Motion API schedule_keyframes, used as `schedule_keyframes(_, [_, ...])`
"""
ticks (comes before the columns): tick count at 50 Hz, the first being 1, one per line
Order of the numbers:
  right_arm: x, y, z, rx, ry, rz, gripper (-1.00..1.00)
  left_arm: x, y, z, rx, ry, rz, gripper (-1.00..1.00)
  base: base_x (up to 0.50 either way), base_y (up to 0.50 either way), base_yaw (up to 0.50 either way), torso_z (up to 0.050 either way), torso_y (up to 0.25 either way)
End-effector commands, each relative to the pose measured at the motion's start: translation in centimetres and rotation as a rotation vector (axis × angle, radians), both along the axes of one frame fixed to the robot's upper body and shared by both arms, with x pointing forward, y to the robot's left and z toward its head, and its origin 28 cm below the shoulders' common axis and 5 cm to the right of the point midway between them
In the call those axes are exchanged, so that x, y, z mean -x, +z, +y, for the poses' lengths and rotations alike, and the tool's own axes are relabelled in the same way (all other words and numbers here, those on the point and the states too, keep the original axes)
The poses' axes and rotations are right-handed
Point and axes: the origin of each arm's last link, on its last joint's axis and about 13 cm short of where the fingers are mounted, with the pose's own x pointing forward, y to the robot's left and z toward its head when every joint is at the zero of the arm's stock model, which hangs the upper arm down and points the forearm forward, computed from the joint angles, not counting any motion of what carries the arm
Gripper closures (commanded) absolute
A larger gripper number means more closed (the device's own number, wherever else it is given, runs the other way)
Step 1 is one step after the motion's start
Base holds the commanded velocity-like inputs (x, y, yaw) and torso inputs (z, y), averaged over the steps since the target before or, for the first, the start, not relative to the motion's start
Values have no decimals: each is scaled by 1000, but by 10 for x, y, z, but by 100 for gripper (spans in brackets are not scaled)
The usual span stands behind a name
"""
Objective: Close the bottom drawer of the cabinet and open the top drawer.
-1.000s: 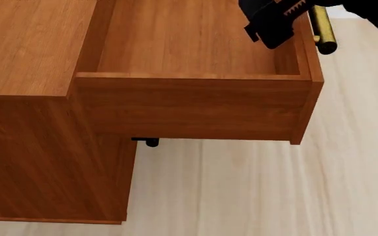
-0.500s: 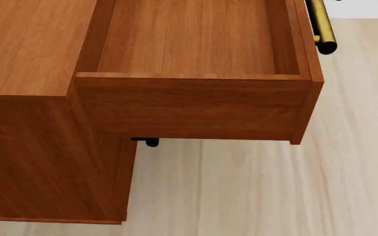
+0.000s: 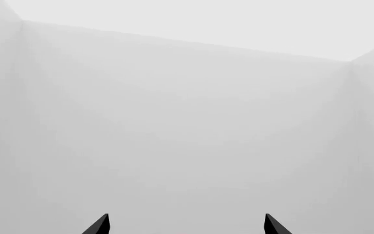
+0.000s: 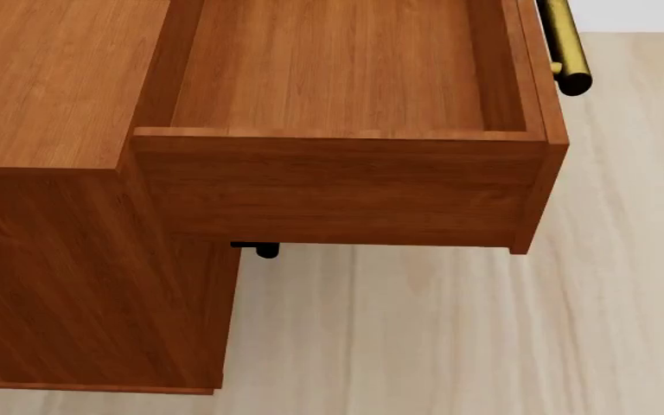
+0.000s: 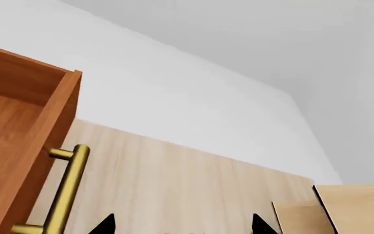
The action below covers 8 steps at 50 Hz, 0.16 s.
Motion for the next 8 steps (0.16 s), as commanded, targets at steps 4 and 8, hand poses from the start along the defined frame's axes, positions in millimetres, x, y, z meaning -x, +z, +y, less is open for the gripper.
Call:
schedule_keyframes(4, [35, -5, -10, -45, -51, -70, -100, 1, 1, -1, -3, -2, -2, -100, 0, 0, 0, 0, 0])
schedule_keyframes(8, [41, -7, -13, -57, -57, -85, -100, 1, 1, -1, -1, -2, -2, -100, 0, 0, 0, 0, 0])
